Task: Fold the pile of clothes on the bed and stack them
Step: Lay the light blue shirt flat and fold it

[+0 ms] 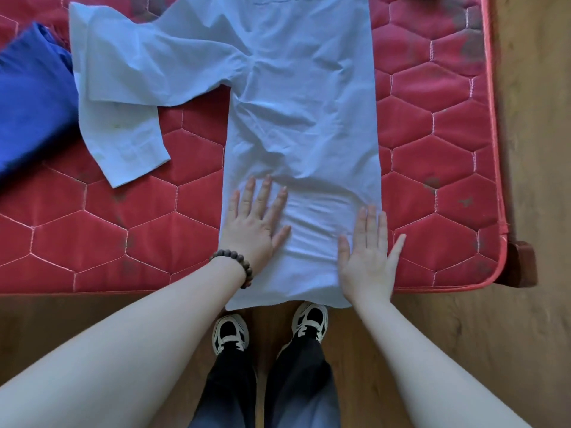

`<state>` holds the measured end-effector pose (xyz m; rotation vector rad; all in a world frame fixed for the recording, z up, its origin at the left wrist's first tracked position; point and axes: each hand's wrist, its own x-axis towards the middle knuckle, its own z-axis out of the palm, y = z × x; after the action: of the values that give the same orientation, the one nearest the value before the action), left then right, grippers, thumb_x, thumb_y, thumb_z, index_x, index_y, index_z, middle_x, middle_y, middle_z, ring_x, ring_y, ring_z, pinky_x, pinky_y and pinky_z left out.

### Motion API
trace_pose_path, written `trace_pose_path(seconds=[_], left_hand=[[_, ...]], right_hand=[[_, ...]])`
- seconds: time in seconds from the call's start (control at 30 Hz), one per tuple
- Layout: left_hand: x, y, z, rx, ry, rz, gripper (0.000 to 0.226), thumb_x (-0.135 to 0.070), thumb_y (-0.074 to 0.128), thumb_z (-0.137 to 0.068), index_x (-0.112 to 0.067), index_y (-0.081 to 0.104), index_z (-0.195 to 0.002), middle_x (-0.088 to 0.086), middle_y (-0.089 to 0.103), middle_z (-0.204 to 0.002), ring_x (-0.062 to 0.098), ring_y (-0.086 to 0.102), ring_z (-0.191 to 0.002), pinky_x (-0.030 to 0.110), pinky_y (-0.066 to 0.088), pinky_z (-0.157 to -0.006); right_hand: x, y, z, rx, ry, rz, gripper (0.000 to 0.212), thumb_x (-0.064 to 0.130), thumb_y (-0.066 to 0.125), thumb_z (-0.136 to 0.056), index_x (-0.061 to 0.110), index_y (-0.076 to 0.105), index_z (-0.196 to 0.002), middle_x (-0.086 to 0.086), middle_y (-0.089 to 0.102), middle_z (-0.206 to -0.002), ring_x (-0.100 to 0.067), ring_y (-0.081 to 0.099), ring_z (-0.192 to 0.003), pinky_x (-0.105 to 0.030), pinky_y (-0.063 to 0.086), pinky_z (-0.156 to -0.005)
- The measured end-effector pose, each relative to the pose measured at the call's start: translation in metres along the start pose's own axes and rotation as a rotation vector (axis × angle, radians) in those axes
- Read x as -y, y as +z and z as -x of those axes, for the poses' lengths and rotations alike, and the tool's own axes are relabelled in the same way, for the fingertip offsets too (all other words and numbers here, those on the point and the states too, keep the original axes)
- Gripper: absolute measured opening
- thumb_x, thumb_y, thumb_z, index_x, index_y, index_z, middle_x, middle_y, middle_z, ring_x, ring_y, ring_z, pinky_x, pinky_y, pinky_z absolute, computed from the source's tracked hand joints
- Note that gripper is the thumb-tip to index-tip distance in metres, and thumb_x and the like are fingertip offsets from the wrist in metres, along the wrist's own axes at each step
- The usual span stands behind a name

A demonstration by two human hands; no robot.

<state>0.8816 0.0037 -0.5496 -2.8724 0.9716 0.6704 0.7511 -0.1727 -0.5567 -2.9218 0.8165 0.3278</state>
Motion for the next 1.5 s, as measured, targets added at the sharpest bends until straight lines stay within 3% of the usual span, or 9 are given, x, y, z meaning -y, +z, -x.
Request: trace_pose_path(seconds=[0.13, 0.27, 0.4, 0.57, 0.77, 0.93, 1.2, 1.33, 1.5], left_hand=[[-0.004, -0.014, -0.011, -0.259, -0.021, 0.137, 0.064, -0.047, 0.025, -0.095, -0.01, 0.037, -0.146, 0.018, 0.031, -0.153, 0.032, 0.02, -0.144, 0.051, 0.012, -0.118], [-0.003, -0.037, -0.057, -0.349, 0.004, 0.157, 0.062, -0.037, 0.028, -0.095, -0.002, 0.034, -0.146, 0.018, 0.026, -0.156, 0.032, 0.017, -0.147, 0.047, 0.003, -0.119], [0.004, -0.045, -0.103, -0.207, -0.056, 0.072, 0.062, -0.039, 0.024, -0.101, -0.007, 0.011, -0.153, 0.013, 0.002, -0.162, 0.026, -0.004, -0.149, 0.04, -0.009, -0.119], [0.017, -0.038, -0.113, -0.194, -0.078, -0.003, 0.08, -0.06, 0.002, -0.087, -0.017, 0.004, -0.155, 0.007, -0.001, -0.163, 0.031, -0.005, -0.149, 0.047, -0.006, -0.119], [0.013, -0.071, -0.141, -0.42, -0.067, 0.111, 0.044, -0.037, 0.038, -0.087, -0.005, 0.061, -0.106, 0.02, 0.055, -0.121, 0.037, 0.043, -0.117, 0.047, 0.027, -0.102], [0.029, -0.081, -0.19, -0.349, -0.145, 0.137, 0.056, -0.032, 0.038, -0.096, -0.005, 0.036, -0.145, 0.016, 0.028, -0.155, 0.029, 0.02, -0.145, 0.032, -0.004, -0.116], [0.037, -0.072, -0.197, -0.33, -0.147, 0.094, 0.071, -0.043, 0.033, -0.089, -0.008, 0.029, -0.15, 0.013, 0.025, -0.157, 0.027, 0.021, -0.146, 0.042, 0.008, -0.119], [0.038, -0.069, -0.197, -0.33, -0.14, 0.121, 0.072, -0.045, 0.036, -0.088, -0.01, 0.028, -0.151, 0.011, 0.022, -0.159, 0.025, 0.018, -0.147, 0.043, 0.013, -0.119], [0.039, -0.069, -0.199, -0.34, -0.138, 0.158, 0.074, -0.044, 0.04, -0.086, -0.01, 0.03, -0.15, 0.009, 0.024, -0.158, 0.025, 0.019, -0.147, 0.043, 0.013, -0.119]], right_hand=[[0.007, -0.016, -0.015, -0.102, -0.025, -0.094, 0.062, 0.039, 0.024, -0.099, 0.004, 0.027, -0.15, -0.012, 0.016, -0.16, -0.025, 0.008, -0.149, -0.055, 0.002, -0.117], [0.048, -0.025, -0.075, -0.263, -0.314, -0.218, 0.057, 0.012, 0.044, -0.091, 0.0, 0.034, -0.146, -0.016, 0.027, -0.156, -0.029, 0.018, -0.146, -0.05, 0.006, -0.117], [0.082, -0.023, -0.129, -0.118, -0.444, -0.143, 0.055, 0.027, 0.031, -0.096, 0.005, 0.038, -0.145, -0.012, 0.032, -0.155, -0.025, 0.025, -0.145, -0.05, 0.01, -0.117], [0.042, -0.014, -0.131, -0.076, -0.145, -0.073, 0.071, 0.055, 0.02, -0.094, 0.015, 0.019, -0.153, -0.005, 0.016, -0.161, -0.02, 0.011, -0.149, -0.05, 0.002, -0.119], [0.026, -0.034, -0.13, -0.185, -0.031, -0.147, 0.064, 0.039, 0.027, -0.097, -0.001, 0.033, -0.147, -0.016, 0.02, -0.158, -0.029, 0.013, -0.148, -0.053, 0.005, -0.117], [0.076, -0.045, -0.201, -0.278, -0.485, -0.355, 0.055, 0.005, 0.037, -0.084, -0.005, 0.047, -0.137, -0.022, 0.041, -0.147, -0.035, 0.035, -0.139, -0.048, 0.019, -0.115], [0.106, -0.053, -0.315, -0.114, -0.723, -0.076, 0.055, 0.039, 0.032, -0.093, 0.017, 0.048, -0.141, -0.008, 0.044, -0.148, -0.026, 0.041, -0.137, -0.053, 0.027, -0.112], [0.089, -0.082, -0.39, 0.03, -0.623, 0.131, 0.069, 0.059, 0.006, -0.09, 0.034, 0.009, -0.153, 0.001, 0.005, -0.163, -0.017, 0.002, -0.149, -0.049, -0.001, -0.119], [0.097, -0.088, -0.431, -0.163, -0.348, 0.14, 0.056, 0.039, 0.022, -0.102, 0.017, 0.015, -0.154, -0.007, 0.007, -0.162, -0.025, 0.001, -0.15, -0.057, -0.006, -0.116]])
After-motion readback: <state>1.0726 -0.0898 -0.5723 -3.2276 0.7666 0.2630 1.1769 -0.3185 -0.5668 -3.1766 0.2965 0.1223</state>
